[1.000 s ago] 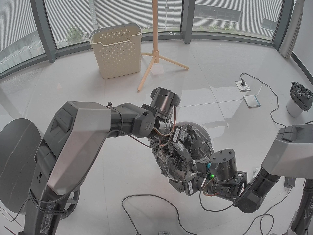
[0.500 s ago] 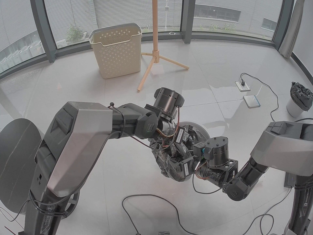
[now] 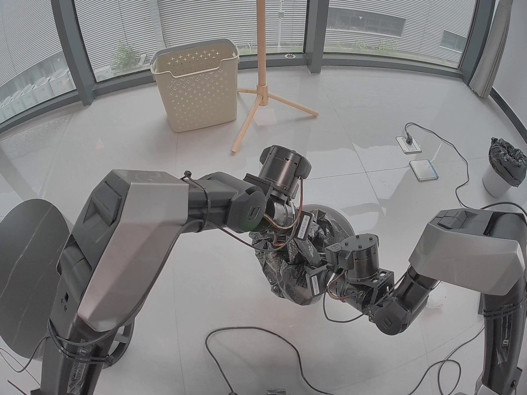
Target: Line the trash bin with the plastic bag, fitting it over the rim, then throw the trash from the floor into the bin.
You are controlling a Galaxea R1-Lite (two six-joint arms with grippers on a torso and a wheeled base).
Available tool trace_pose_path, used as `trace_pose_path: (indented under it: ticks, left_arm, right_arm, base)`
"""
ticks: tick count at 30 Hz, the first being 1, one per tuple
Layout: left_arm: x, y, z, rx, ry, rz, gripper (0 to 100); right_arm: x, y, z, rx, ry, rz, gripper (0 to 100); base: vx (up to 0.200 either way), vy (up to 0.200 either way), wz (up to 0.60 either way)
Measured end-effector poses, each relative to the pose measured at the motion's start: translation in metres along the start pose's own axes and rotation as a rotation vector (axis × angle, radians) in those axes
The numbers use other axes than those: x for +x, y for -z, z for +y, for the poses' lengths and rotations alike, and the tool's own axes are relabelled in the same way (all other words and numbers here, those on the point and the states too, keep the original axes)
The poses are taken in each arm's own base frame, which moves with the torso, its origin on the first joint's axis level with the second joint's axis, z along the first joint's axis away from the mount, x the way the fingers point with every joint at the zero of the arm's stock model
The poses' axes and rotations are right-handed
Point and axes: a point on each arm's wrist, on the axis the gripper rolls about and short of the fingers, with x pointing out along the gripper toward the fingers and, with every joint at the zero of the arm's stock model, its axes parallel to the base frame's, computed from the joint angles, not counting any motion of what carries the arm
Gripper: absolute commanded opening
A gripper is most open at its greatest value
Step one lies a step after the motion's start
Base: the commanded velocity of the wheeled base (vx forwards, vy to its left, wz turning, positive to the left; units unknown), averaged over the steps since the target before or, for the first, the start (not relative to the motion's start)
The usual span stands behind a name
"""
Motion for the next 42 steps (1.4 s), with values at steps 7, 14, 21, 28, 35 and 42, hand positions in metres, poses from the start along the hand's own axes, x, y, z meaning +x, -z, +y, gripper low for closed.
trace_pose_path:
  ticks: [7,14,21,28,35,42]
  left_arm:
    - [-0.001,0.001,0.000,-0.001,0.014,0.013,0]
    - [-0.010,0.008,0.006,0.018,0.112,0.137,0]
    - [-0.029,0.002,0.011,0.025,0.145,0.172,100]
    - [-0.026,-0.005,0.019,0.009,0.129,0.101,100]
    - [-0.009,-0.001,0.041,-0.026,0.090,0.082,100]
    - [0.001,0.004,0.056,-0.042,0.067,0.087,100]
  right_arm:
    - [0.003,0.001,0.000,0.012,0.003,-0.002,0]
    - [0.003,-0.001,-0.001,0.022,0.003,-0.005,0]
    - [-0.001,-0.002,-0.001,0.043,0.001,-0.005,0]
    - [-0.005,-0.002,-0.002,0.055,-0.001,-0.001,0]
    - [-0.010,-0.019,-0.023,0.126,0.035,-0.049,0]
    - [-0.013,-0.034,-0.064,0.169,0.096,-0.095,0]
  base:
    - [0.000,0.000,0.00]
    - [0.000,0.000,0.00]
    - [0.000,0.000,0.00]
    - [0.000,0.000,0.00]
    - [0.000,0.000,0.00]
    - [0.000,0.000,0.00]
